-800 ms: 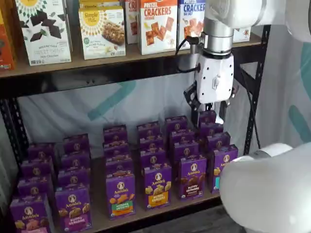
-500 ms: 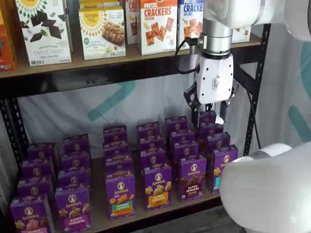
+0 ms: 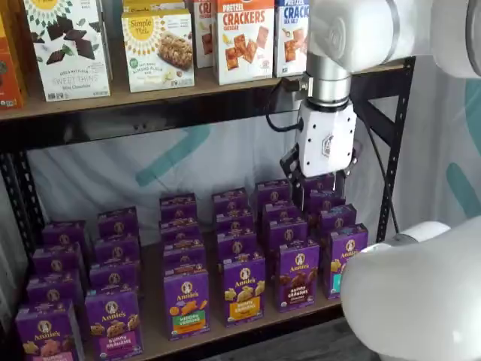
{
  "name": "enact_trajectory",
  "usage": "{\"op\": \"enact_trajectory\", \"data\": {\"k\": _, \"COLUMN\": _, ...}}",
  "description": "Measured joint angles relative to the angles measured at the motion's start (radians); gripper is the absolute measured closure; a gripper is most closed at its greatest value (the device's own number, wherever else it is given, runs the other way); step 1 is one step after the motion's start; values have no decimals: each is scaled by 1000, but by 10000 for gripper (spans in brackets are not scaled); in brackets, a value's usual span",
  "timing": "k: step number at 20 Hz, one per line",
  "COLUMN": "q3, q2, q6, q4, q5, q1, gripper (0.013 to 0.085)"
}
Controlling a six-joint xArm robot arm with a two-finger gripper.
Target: Pick up the purple box with a brown patch in the center, on the bottom shelf, the fifth box from the left
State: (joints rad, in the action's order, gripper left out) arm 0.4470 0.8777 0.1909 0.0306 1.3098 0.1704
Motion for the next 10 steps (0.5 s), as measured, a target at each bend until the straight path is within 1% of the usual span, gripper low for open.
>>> {"op": "enact_trajectory", "data": {"k": 5, "q3": -59, "q2": -55, "q6": -22, "q4": -25, "q5": -112, "q1": -17, "gripper": 130}}
{"op": "enact_trajectory", "data": {"k": 10, "q3": -101, "q2": -148, "q6": -33, "q4": -29, "q5": -243, "q1": -27, "gripper": 130}}
